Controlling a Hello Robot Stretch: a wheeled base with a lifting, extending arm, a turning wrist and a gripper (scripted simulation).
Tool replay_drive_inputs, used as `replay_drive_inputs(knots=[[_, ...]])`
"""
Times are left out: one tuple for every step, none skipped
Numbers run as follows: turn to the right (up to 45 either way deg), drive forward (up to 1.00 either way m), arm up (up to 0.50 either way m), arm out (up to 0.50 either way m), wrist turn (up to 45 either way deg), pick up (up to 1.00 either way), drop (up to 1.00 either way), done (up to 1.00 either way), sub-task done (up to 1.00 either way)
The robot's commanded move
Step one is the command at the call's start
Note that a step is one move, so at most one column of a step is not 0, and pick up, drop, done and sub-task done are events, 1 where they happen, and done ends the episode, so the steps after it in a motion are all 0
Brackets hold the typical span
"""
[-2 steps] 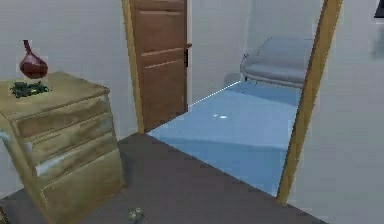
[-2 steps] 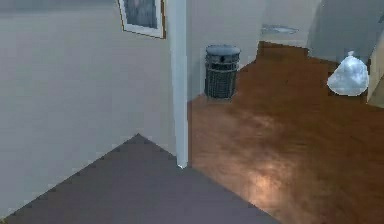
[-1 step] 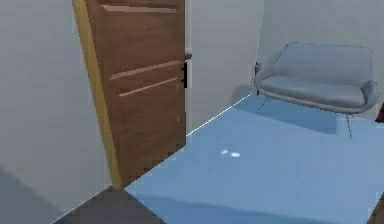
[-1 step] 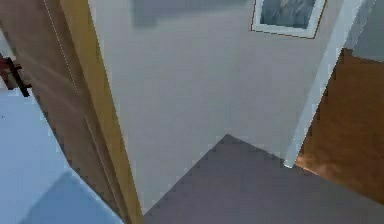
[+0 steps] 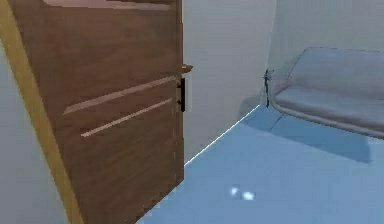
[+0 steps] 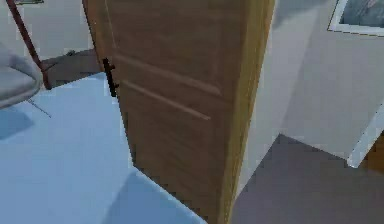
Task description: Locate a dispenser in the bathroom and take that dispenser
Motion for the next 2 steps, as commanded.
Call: replay_drive_inputs(knots=[[36.0,0.00,0.00,0.00,0.0,0.00,0.00,0.00,0.00],[0.0,1.00,0.00,0.00,0.0,0.00,0.00,0.00,0.00]])
